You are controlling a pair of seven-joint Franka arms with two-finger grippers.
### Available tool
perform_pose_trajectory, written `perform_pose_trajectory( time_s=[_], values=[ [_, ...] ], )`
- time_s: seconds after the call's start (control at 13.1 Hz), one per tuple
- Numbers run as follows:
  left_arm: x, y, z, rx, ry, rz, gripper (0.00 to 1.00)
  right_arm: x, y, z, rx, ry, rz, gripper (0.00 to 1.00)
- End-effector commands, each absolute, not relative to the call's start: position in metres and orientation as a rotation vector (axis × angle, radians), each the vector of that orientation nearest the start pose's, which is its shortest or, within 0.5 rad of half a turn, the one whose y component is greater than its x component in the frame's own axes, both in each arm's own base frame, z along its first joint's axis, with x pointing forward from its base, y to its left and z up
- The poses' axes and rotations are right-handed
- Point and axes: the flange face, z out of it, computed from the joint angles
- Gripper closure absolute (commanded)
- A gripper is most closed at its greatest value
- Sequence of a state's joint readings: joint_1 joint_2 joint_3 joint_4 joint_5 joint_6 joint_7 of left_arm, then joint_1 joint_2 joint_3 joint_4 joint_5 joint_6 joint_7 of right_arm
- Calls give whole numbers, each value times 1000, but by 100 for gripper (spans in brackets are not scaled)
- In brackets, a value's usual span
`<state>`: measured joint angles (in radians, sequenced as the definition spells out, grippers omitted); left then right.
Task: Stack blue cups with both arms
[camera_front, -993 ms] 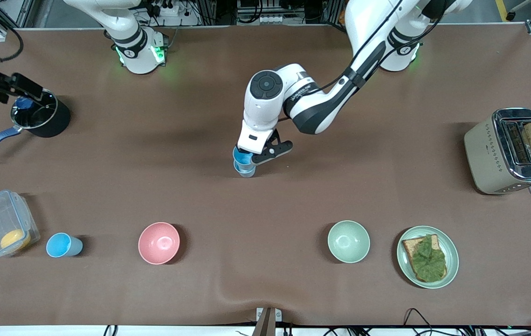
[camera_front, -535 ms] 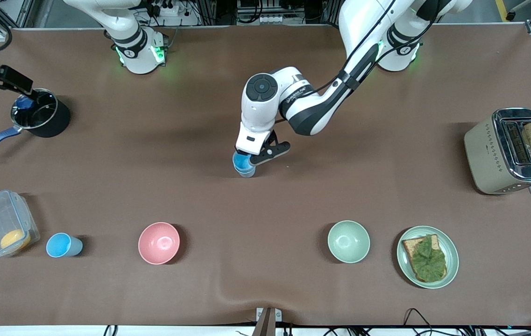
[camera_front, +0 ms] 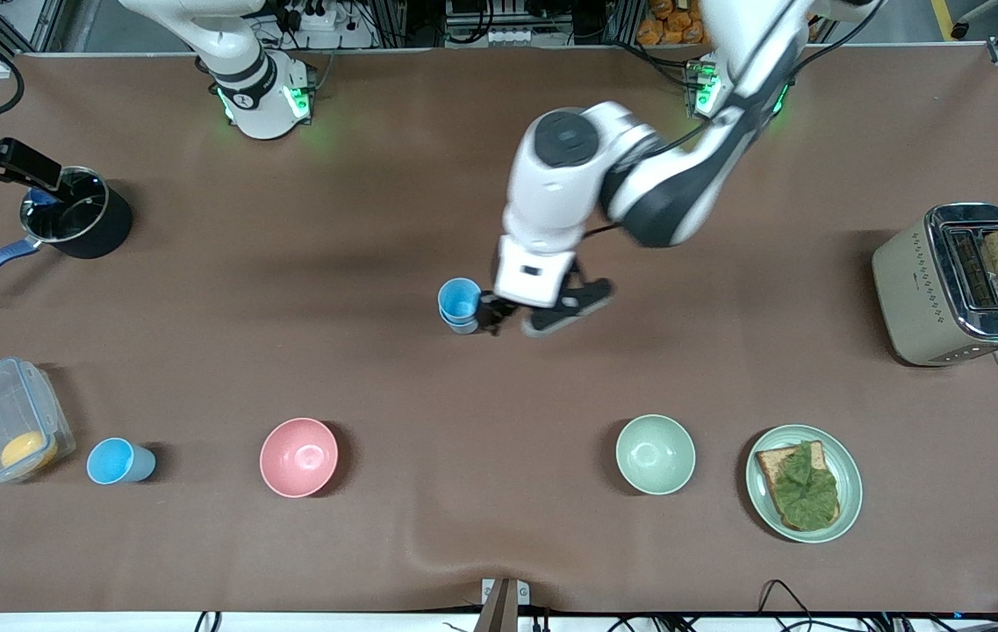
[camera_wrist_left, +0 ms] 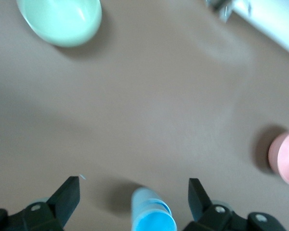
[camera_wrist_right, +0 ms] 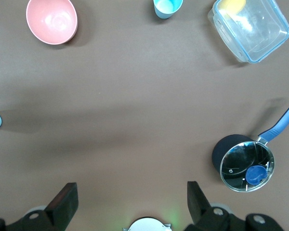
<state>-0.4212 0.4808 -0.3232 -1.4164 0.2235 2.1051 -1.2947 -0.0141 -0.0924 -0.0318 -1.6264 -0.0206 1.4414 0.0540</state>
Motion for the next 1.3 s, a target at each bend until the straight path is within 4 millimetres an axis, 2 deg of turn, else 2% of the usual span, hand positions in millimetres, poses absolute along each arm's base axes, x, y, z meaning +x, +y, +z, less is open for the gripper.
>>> perform_pose_trajectory(
  time_s=[0.0,0.15,0.38,0.46,0.53,0.76,0.92,0.99,1.07,1.22],
  values=[
    [573,-374,511,-3143,-616,-351,0,515,-24,640,-3177,162,129,0],
    [584,-309,545,-3093,-429,-316,0,516,-23,639,-3178,159,126,0],
    [586,-242,584,-3068,-353,-283,0,515,-24,639,-3179,159,129,0],
    [581,-234,597,-3095,-240,-282,0,516,-23,639,-3178,157,128,0],
    [578,-221,602,-3088,-133,-240,0,515,-23,639,-3178,157,131,0],
    [578,-148,615,-3131,-65,-93,0,514,-23,637,-3178,156,136,0],
    [579,-113,615,-3151,78,-21,0,515,-23,637,-3180,157,129,0],
    [576,-93,619,-3158,89,10,0,515,-22,636,-3178,154,131,0],
    [573,-79,620,-3165,93,43,0,515,-23,637,-3180,156,128,0],
    [565,-67,620,-3164,109,86,0,515,-23,637,-3180,159,129,0]
  ],
)
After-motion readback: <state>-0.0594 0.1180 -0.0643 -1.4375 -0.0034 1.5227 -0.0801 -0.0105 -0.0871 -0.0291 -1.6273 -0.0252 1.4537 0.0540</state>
